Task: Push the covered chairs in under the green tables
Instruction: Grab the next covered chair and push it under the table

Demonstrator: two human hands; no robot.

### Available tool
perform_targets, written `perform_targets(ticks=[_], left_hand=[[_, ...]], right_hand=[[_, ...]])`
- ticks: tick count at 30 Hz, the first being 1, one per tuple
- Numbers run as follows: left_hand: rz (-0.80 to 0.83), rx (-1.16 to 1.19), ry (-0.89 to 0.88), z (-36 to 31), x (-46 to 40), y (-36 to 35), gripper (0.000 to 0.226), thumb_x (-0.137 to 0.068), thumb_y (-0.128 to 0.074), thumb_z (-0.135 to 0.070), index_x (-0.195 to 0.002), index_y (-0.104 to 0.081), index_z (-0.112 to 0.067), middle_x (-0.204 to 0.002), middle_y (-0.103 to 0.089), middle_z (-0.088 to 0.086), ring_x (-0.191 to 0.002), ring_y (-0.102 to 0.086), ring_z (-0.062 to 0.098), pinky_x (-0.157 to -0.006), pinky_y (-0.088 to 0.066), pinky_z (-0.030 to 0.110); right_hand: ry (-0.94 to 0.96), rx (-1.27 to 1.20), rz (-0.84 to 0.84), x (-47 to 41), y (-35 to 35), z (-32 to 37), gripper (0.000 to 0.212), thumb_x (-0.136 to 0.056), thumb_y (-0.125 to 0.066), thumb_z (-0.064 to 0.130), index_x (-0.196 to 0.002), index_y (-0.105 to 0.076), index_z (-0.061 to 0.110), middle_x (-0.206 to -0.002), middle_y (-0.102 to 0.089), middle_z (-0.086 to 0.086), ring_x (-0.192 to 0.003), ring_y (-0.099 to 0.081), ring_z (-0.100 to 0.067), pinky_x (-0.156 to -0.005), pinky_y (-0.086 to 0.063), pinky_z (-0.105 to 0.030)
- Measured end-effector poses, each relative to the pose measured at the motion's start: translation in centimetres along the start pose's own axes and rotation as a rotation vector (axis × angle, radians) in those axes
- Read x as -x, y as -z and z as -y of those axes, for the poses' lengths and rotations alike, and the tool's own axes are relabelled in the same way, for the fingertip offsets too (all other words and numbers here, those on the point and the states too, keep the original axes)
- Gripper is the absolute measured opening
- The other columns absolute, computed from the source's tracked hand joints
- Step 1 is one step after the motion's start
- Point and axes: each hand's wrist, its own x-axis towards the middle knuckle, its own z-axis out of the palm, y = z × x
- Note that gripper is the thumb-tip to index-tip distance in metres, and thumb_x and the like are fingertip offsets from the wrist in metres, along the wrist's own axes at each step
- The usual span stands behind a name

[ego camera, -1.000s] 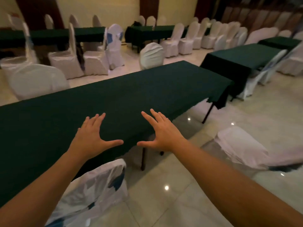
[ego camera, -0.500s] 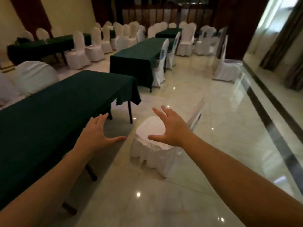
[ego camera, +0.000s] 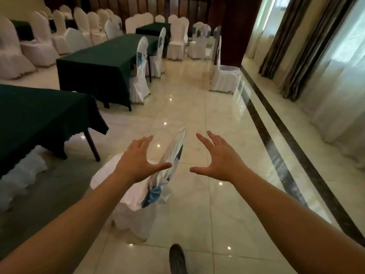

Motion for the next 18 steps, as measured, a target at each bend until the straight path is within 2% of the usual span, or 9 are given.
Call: perform_targets(ticks=[5, 9, 15, 18], left_hand=[[-0.041, 0.033, 0.056, -0.5, -11.1, -5.3, 0.122, -0.052, -0.052, -0.099, -0.151, -0.017, -0.035, -0.156, -0.027, 0.001, -0.14, -0.027, 0.025, -0.107, -0.036, 0.055], [-0.051, 0.039, 0.155, 0.2, -17.5, -6.8, 0.121, -0.053, -0.052, -0.099, -0.151, -0.018, -0.036, -0.156, -0.027, 0.0, -0.139, -0.028, 0.023, -0.107, -0.037, 0.051], [-0.082, 0.016, 0.332, 1.3, -21.1, -6.7, 0.118, -0.054, -0.051, -0.099, -0.15, -0.019, -0.038, -0.157, -0.027, -0.005, -0.14, -0.027, 0.019, -0.108, -0.035, 0.046], [-0.082, 0.013, 0.474, 1.4, -21.7, -7.5, 0.115, -0.055, -0.051, -0.098, -0.15, -0.018, -0.041, -0.158, -0.026, -0.008, -0.141, -0.029, 0.02, -0.108, -0.037, 0.048]], right_hand=[[0.099, 0.03, 0.115, -11.0, -1.6, -6.7, 0.118, -0.057, -0.047, 0.102, -0.151, 0.007, 0.058, -0.168, -0.011, 0.001, -0.15, -0.016, -0.031, -0.114, -0.025, -0.056], [0.232, 0.015, 0.207, -20.1, -2.2, -9.1, 0.118, -0.059, -0.048, 0.101, -0.152, 0.007, 0.054, -0.168, -0.007, 0.0, -0.151, -0.011, -0.031, -0.118, -0.023, -0.057], [0.462, -0.026, 0.344, -30.1, -4.5, -9.7, 0.118, -0.063, -0.056, 0.094, -0.154, 0.006, 0.052, -0.169, -0.002, 0.0, -0.152, -0.008, -0.029, -0.119, -0.021, -0.055], [0.604, -0.056, 0.436, -34.2, -6.5, -9.8, 0.118, -0.063, -0.057, 0.094, -0.155, 0.004, 0.051, -0.169, -0.001, 0.002, -0.152, -0.007, -0.028, -0.119, -0.02, -0.057]])
